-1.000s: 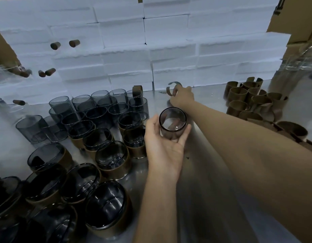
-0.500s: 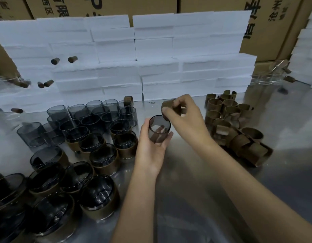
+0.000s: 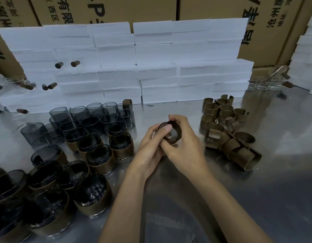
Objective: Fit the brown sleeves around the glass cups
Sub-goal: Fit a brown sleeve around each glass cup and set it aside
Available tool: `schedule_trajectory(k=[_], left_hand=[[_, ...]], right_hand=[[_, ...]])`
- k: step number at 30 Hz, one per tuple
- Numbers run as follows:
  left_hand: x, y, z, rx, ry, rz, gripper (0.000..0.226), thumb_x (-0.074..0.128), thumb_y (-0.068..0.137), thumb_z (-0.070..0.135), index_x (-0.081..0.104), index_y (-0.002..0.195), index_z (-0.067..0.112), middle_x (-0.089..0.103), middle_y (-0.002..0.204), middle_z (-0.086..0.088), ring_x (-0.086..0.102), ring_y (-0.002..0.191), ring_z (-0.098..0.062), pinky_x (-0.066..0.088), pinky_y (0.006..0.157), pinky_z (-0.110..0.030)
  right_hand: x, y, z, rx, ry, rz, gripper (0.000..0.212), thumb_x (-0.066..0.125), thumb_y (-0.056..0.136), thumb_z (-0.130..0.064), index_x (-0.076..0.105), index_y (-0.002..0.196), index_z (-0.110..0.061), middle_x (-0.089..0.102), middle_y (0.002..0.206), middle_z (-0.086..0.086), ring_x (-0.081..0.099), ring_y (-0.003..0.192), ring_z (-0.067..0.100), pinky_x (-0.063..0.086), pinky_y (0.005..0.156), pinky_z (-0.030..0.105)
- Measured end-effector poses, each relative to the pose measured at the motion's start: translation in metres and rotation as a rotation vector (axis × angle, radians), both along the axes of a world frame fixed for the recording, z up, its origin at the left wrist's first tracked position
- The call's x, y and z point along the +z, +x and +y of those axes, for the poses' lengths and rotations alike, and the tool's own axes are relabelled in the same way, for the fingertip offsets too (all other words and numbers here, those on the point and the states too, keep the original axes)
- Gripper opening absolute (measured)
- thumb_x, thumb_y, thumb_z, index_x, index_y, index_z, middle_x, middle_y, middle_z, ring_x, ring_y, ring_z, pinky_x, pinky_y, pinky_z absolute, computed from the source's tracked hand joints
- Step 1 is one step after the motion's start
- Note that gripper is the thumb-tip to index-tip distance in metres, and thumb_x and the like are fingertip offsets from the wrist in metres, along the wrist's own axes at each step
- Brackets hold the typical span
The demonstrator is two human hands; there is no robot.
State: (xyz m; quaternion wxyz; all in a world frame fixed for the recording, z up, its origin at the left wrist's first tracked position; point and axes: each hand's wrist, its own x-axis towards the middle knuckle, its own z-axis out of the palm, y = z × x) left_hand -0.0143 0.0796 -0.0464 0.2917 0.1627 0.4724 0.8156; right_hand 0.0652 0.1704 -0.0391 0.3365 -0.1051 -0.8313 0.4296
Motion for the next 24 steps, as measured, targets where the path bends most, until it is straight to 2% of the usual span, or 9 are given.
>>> schedule_trajectory(k=[2,4,8,10,11,13,16,20,24], left_hand=[[0.000,0.001,0.000,-0.014,0.004,-0.001,0.075,0.085,0.074,0.032,0.056,0.137,0.004,0.073,0.109,-0.017,0.073,0.105,-0.026,0.060,0.079,-0.032],[-0.002,0.000,0.001,-0.013,0.016,-0.004,0.066,0.081,0.079,0.028,0.057,0.136,0.005,0.072,0.115,-0.019,0.072,0.107,-0.028,0.060,0.084,-0.035],[-0.002,-0.001,0.002,0.003,-0.002,0.027,0.057,0.077,0.080,0.028,0.062,0.130,0.006,0.070,0.111,-0.016,0.074,0.100,-0.024,0.060,0.082,-0.035],[-0.003,0.000,0.003,-0.012,-0.013,0.045,0.061,0.081,0.079,0.026,0.061,0.132,0.005,0.069,0.120,-0.020,0.072,0.108,-0.028,0.060,0.084,-0.038],[-0.003,0.000,0.004,-0.008,-0.020,0.054,0.061,0.082,0.078,0.025,0.061,0.132,0.005,0.069,0.125,-0.020,0.071,0.111,-0.028,0.060,0.086,-0.040],[-0.003,0.000,0.005,0.028,-0.028,0.057,0.057,0.081,0.078,0.024,0.064,0.129,0.007,0.068,0.127,-0.020,0.072,0.111,-0.027,0.060,0.088,-0.043],[-0.003,-0.001,0.006,0.092,-0.017,0.023,0.050,0.082,0.082,0.019,0.064,0.128,0.008,0.070,0.124,-0.017,0.071,0.108,-0.029,0.059,0.094,-0.046],[-0.004,-0.001,0.005,0.105,-0.022,0.038,0.043,0.076,0.089,0.014,0.063,0.130,0.008,0.070,0.124,-0.017,0.071,0.103,-0.025,0.058,0.091,-0.043],[-0.001,0.001,0.003,0.082,-0.028,0.044,0.049,0.078,0.086,0.016,0.063,0.132,0.008,0.066,0.131,-0.023,0.068,0.108,-0.029,0.058,0.088,-0.041]], right_hand=[[0.001,-0.001,0.000,0.010,-0.002,-0.001,0.056,0.074,0.085,-0.031,0.047,0.134,-0.040,0.061,0.125,-0.016,0.057,0.112,-0.006,0.042,0.085,0.003],[0.003,0.000,0.001,0.108,-0.152,0.017,0.059,0.073,0.077,-0.037,0.051,0.132,-0.041,0.061,0.127,-0.021,0.058,0.119,-0.004,0.046,0.093,0.013],[0.006,-0.009,0.007,0.130,-0.529,0.072,0.058,0.063,0.065,-0.059,0.059,0.122,-0.048,0.061,0.127,-0.027,0.054,0.104,-0.025,0.045,0.087,0.009],[0.004,-0.017,0.009,0.093,-0.692,-0.001,0.063,0.062,0.064,-0.071,0.066,0.117,-0.039,0.070,0.113,-0.018,0.064,0.092,-0.015,0.049,0.077,0.011],[0.003,-0.021,0.009,0.100,-0.750,-0.073,0.066,0.061,0.065,-0.077,0.070,0.113,-0.034,0.073,0.108,-0.012,0.069,0.093,-0.006,0.053,0.081,0.019],[0.002,-0.027,0.013,0.138,-0.709,-0.205,0.075,0.053,0.068,-0.088,0.075,0.109,-0.029,0.077,0.106,-0.006,0.071,0.100,0.006,0.053,0.093,0.033],[0.006,-0.031,0.016,0.141,-0.603,-0.268,0.080,0.039,0.070,-0.095,0.078,0.102,-0.032,0.078,0.097,-0.009,0.070,0.085,-0.002,0.048,0.081,0.026],[0.002,-0.032,0.012,0.097,-0.575,-0.221,0.072,0.036,0.080,-0.090,0.076,0.103,-0.034,0.076,0.089,-0.019,0.066,0.078,-0.012,0.044,0.074,0.021],[0.000,-0.031,0.011,0.065,-0.640,-0.158,0.063,0.037,0.091,-0.082,0.077,0.098,-0.034,0.077,0.088,-0.015,0.068,0.077,-0.006,0.046,0.072,0.022]])
